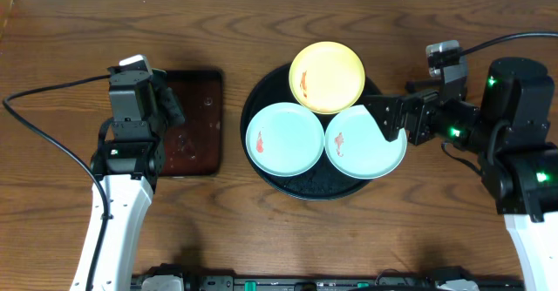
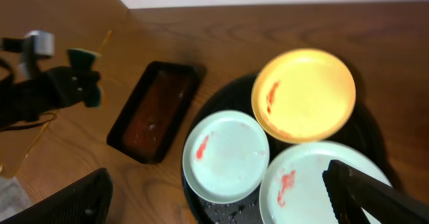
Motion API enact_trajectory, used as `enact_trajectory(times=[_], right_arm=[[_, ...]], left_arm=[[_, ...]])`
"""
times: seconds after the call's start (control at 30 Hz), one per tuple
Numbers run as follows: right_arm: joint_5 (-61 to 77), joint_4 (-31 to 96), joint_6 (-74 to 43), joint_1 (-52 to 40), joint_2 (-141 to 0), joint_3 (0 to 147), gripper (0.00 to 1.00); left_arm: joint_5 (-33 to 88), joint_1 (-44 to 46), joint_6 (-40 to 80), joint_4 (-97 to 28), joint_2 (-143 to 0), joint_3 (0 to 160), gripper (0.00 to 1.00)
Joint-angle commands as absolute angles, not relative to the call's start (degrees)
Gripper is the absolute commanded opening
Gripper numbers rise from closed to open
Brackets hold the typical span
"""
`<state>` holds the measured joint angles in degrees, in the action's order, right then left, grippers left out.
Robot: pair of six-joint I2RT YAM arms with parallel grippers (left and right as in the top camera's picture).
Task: Clean dirty plates on tray and stack at the side
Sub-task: 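Move the right gripper toward the yellow plate on the black tray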
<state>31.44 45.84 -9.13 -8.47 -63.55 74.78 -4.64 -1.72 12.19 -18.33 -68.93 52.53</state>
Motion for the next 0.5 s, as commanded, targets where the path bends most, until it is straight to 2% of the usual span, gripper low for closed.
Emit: enact_trajectory(times=[0.0,0.27,0.47], right_arm=[[32.08,46.22,-10.41,-10.55,-61.67,76.07,0.99],[32.86,46.44,-16.64,-13.74,-62.33,76.05,0.99],[31.68,40.71,-17.34,-17.30,-65.12,76.03,0.99]], left_arm=[[-4.47,-1.89,14.70,-19.59,-68.86,53.08,0.07],[-2.98,-1.89,15.33,-21.41,-68.86,53.08,0.07],[-3.01,-1.89,15.31,-23.14,-68.86,53.08,0.07]])
